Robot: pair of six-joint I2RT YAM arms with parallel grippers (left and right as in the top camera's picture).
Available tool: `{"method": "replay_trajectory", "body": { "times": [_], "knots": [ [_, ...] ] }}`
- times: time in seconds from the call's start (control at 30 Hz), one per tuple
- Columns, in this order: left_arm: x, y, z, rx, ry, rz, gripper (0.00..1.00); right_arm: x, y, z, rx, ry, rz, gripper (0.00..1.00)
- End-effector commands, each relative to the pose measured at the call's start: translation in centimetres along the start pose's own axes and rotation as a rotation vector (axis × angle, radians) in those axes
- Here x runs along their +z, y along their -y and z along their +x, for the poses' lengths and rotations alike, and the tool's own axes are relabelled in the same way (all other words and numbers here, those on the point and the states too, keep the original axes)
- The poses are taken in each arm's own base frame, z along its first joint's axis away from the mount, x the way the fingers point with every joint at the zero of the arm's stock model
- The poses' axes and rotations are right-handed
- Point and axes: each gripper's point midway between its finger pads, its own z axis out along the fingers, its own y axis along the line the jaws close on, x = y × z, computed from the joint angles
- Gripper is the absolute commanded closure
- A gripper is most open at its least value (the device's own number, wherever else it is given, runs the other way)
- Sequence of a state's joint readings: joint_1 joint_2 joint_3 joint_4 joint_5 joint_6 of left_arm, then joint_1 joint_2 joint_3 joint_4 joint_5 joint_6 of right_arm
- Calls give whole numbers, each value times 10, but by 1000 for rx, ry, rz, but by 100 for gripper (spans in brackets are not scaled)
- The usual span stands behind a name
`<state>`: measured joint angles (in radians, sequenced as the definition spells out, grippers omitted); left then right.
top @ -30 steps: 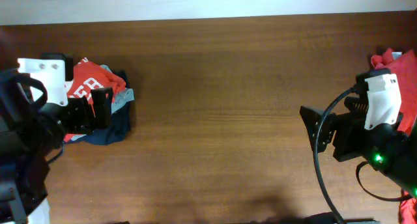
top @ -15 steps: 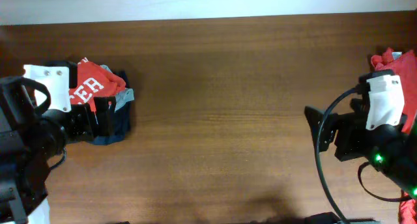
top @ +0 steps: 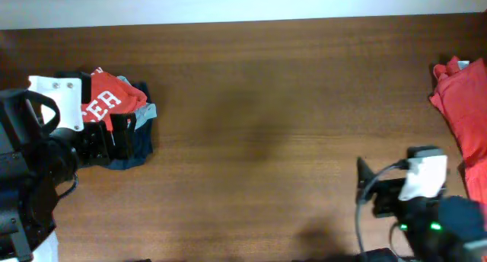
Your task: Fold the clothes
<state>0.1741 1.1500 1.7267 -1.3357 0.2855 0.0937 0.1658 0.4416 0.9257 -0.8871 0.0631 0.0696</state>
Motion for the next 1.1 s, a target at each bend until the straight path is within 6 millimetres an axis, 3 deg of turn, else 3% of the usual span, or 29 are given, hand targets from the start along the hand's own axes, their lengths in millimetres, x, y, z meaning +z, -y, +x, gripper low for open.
{"method": "replay_trajectory", "body": {
  "times": [0.0, 0.2, 0.47, 0.7, 1.07],
  "knots": [
    [2, 3, 0, 7, -2, 17, 1, 26, 2, 49, -10, -16, 2, 1],
    [2, 3, 0, 7, -2, 17, 1, 53, 4, 105, -10, -13, 0, 1],
    [1, 3, 0, 7, -2, 17, 1, 68, 6, 141, -9, 4, 0, 1],
    [2, 3, 0, 7, -2, 17, 1, 91, 6, 162, -9, 3, 0, 1],
    [2, 3, 0, 7, -2, 17, 1, 91, 6, 162, -9, 0, 0, 1]
  ]
}}
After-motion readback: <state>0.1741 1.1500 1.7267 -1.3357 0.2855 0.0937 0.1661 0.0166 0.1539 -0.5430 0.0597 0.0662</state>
